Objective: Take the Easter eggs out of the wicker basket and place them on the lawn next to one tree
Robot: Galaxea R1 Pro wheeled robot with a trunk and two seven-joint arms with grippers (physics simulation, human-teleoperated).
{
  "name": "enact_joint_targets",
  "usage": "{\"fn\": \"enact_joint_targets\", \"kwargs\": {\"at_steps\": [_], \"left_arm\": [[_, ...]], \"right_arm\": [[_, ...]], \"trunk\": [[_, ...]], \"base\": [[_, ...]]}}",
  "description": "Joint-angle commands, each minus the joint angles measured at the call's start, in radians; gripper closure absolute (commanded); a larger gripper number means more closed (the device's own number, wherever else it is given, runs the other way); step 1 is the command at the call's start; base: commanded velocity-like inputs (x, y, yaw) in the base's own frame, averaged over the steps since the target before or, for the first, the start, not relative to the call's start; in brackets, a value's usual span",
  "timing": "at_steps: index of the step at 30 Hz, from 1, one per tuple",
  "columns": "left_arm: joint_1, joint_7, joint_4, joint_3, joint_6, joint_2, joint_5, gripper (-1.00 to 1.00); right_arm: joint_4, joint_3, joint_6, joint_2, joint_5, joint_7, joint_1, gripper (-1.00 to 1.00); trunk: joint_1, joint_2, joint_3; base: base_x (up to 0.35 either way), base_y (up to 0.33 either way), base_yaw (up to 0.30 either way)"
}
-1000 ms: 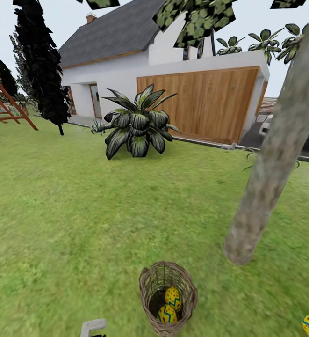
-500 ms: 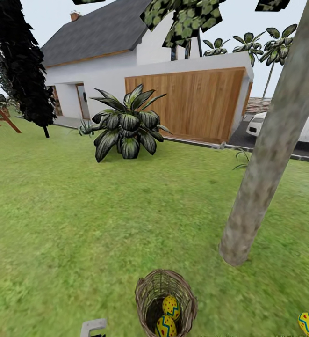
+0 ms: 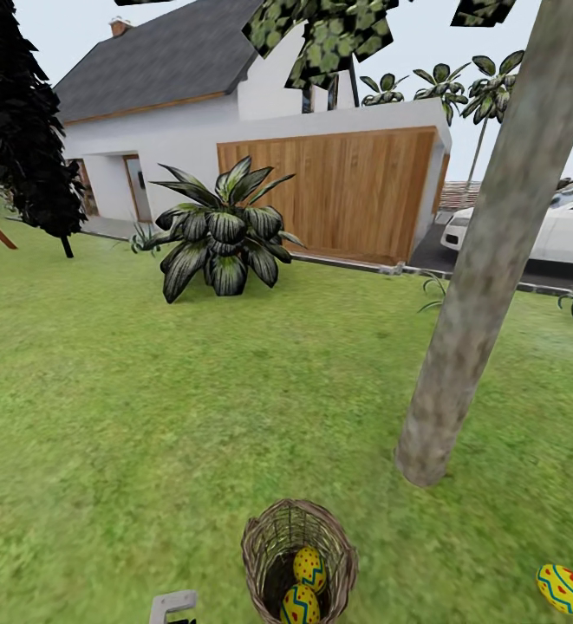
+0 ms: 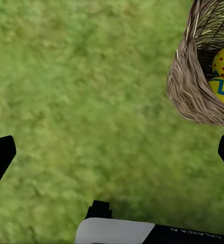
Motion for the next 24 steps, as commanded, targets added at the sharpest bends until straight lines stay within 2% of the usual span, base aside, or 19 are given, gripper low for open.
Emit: {"fn": "enact_joint_targets", "kwargs": {"at_steps": [1, 9, 14, 24], "left_arm": [[-0.001, 0.005, -0.001, -0.009, -0.002, 0.001, 0.008, -1.0], [-0.001, 0.005, -0.001, -0.009, -0.002, 0.0, 0.008, -1.0], [-0.001, 0.004, -0.001, -0.009, -0.002, 0.0, 0.008, -1.0], [-0.001, 0.004, -0.001, -0.009, -0.002, 0.001, 0.008, -1.0]], "right_arm": [[0.001, -0.005, -0.003, 0.0, -0.002, 0.004, -0.001, -1.0], [0.001, -0.005, -0.004, -0.001, -0.001, 0.008, -0.001, -1.0], [0.001, -0.006, -0.005, -0.004, -0.001, 0.011, -0.001, -1.0], [0.001, -0.007, -0.005, -0.007, -0.002, 0.012, -0.001, -1.0]], "trunk": [[0.001, -0.002, -0.002], [0.001, -0.002, -0.002], [0.001, -0.002, 0.001], [0.001, -0.002, 0.011]], "base": [[0.0, 0.0, -0.008], [0.0, 0.0, -0.01], [0.0, 0.031, -0.125], [0.085, 0.222, -0.214]]}}
